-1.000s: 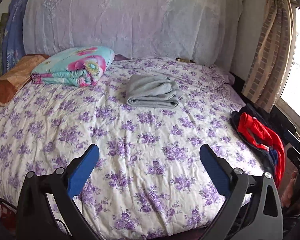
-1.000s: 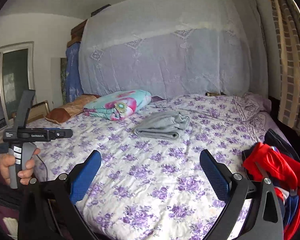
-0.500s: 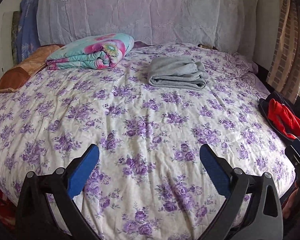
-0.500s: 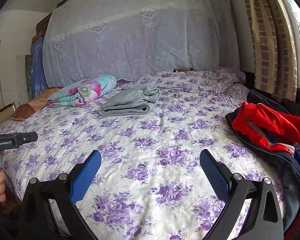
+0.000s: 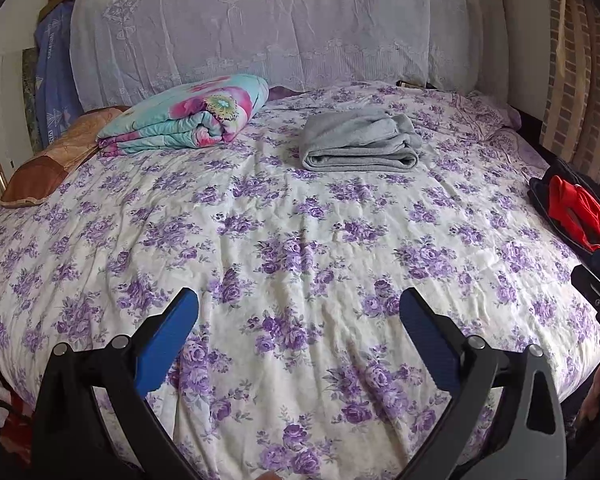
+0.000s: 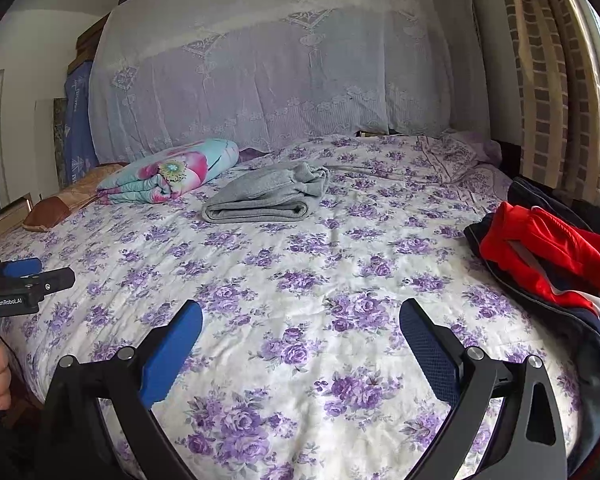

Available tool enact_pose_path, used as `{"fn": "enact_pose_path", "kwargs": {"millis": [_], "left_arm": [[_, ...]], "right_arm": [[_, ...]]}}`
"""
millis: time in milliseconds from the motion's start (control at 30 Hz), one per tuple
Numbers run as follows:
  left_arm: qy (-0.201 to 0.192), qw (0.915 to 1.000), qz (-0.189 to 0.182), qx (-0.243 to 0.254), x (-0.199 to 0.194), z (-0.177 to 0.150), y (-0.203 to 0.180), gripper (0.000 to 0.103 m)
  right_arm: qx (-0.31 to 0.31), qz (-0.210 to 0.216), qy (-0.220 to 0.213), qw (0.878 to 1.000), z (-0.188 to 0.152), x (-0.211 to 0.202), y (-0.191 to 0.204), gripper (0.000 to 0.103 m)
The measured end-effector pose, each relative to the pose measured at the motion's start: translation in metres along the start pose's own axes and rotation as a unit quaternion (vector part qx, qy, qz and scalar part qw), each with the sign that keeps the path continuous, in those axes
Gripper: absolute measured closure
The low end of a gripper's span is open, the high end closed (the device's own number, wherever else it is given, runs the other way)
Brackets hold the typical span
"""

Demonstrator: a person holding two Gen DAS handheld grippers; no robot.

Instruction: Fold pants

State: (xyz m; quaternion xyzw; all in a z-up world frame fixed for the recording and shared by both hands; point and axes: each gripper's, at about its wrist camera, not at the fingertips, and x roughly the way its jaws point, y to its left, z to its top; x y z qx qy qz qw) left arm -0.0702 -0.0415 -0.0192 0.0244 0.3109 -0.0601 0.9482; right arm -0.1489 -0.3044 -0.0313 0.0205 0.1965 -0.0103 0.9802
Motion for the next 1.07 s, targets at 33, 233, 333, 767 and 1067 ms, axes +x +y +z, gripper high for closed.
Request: {"fn": "enact_pose_path", "kwargs": {"millis": [33, 233, 333, 767, 1067], "left_arm": [[-0.002, 1.0000, 0.004, -0.001, -0.0003, -0.0005, 0.0001, 0.005], [0.001, 0.9999, 0.017, 0.002, 0.0023, -0.0011, 0.0020, 0.005], [0.002, 0.9997, 0.023, -0.002, 0.0034, -0.0011, 0.0033, 0.005], [-0.013, 0.9994, 0.032, -0.003, 0.0016, -0.0011, 0.0079, 0.005], [0.008, 0.9994, 0.031, 0.010, 0.0085, -0.0031, 0.0022, 0.005]], "right_arm": [[-0.003, 0.002, 0.001, 1.000, -0.0003, 0.0004, 0.0016, 0.004], [-0.011, 0.001, 0.000, 1.000, -0.0001, 0.0007, 0.0060, 0.004], [-0.011, 0.001, 0.003, 1.000, -0.0001, 0.0014, 0.0063, 0.004], [-0.010, 0.000, 0.004, 1.000, -0.0005, 0.0014, 0.0066, 0.004], [-0.010, 0.001, 0.005, 1.000, -0.0010, 0.0020, 0.0060, 0.004]]}}
